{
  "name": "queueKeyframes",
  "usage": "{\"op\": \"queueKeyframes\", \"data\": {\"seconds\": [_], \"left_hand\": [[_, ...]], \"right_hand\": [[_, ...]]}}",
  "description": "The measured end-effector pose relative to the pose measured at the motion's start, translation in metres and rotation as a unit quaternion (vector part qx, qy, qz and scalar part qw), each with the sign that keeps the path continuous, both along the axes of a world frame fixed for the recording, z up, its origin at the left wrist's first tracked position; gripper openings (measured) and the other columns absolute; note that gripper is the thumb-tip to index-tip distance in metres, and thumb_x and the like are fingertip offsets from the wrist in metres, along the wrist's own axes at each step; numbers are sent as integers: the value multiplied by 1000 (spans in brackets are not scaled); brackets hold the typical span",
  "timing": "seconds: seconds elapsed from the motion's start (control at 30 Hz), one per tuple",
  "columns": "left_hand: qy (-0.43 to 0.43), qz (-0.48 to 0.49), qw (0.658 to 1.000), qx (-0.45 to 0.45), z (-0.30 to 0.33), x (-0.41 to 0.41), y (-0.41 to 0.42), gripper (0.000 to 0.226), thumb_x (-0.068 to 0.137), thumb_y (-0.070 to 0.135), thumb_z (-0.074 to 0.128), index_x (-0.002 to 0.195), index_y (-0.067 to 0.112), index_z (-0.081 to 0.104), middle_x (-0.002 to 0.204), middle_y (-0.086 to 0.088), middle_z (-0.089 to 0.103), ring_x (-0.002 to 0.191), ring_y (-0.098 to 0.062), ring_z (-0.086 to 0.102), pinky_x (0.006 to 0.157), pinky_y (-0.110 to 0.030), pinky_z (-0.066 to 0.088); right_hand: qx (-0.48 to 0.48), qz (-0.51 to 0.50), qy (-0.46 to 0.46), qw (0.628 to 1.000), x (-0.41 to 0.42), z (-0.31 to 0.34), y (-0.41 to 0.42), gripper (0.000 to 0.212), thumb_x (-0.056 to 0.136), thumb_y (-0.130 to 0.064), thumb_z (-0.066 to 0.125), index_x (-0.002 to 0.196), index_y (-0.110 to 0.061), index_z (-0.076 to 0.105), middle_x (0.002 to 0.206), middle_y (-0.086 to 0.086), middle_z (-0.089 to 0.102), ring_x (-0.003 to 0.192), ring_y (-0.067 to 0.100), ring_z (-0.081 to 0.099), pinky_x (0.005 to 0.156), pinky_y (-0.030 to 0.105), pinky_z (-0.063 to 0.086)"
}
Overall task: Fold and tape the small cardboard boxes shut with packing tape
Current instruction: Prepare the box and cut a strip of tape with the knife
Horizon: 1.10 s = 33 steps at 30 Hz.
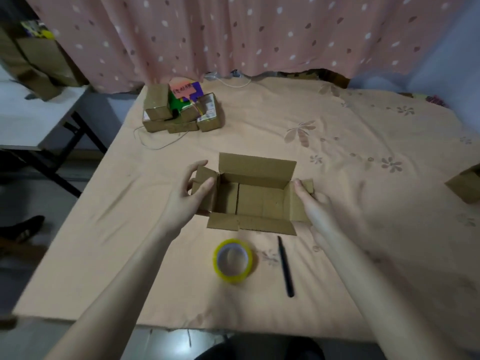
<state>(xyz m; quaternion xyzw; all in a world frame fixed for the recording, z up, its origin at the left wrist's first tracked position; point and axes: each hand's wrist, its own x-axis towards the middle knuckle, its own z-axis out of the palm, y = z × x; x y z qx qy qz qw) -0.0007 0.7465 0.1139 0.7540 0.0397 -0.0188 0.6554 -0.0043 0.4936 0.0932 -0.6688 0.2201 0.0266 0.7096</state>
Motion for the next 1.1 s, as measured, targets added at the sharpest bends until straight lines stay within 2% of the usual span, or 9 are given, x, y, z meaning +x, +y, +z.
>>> {"op": "queueKeyframes", "data": {"seconds": [0.13,0.23,0.4,0.57,0.67,0.8,0.87,0.97,1.1], "left_hand": [[-3,37,997,62,-26,-6,42,38,92,22,61,126,35,52,116,4,60,105,-15,53,83,-33,51],[-12,104,992,68,-42,-13,62,38,88,19,65,125,27,55,102,6,62,91,-6,55,74,-14,46],[28,140,989,39,-62,-34,87,47,88,13,64,125,37,49,100,-8,62,89,-16,59,52,-22,55],[-18,91,990,104,-77,-48,106,38,94,1,48,109,33,62,103,12,62,93,-11,56,72,-22,53],[9,82,986,148,-88,-41,110,35,96,0,41,101,20,69,101,3,63,93,-14,55,82,-29,47],[0,79,975,209,-97,-23,120,34,97,2,38,110,14,66,108,-2,59,95,-10,50,82,-21,38],[6,59,972,228,-101,-10,127,29,96,8,43,114,13,65,109,0,59,97,-11,52,83,-20,37],[36,16,966,256,-114,5,140,32,90,18,60,122,13,60,113,-1,54,104,-13,51,90,-23,39],[102,-69,950,287,-136,8,149,57,84,15,68,136,13,45,130,-4,37,113,-14,44,93,-16,29]], "right_hand": [[18,7,19,1000,-10,-14,42,24,90,-34,63,81,-12,71,77,-3,71,77,14,66,81,38,51],[32,34,23,999,-20,-23,62,23,92,-26,61,95,-4,67,89,3,65,86,18,59,78,37,49],[77,37,35,996,-28,-29,88,17,96,-12,53,99,-21,67,98,-5,68,86,11,62,62,25,54],[12,92,24,995,-40,-45,111,62,84,13,48,135,-18,33,129,3,56,94,11,60,75,23,52],[-83,82,3,993,-42,-58,123,71,80,12,51,140,-16,25,138,5,47,119,17,54,74,4,44],[-139,84,45,986,-35,-76,146,53,79,-1,58,125,-22,44,108,0,51,94,15,58,81,25,50],[-132,102,70,984,-30,-85,157,46,82,-4,56,122,-25,47,83,3,49,66,12,49,64,19,43],[-124,95,89,984,-25,-100,171,50,84,-8,53,129,-28,45,85,15,53,63,16,46,56,18,37],[-157,113,116,974,-23,-116,181,52,86,-9,50,134,-27,46,64,-1,49,55,13,45,43,9,32]]}}
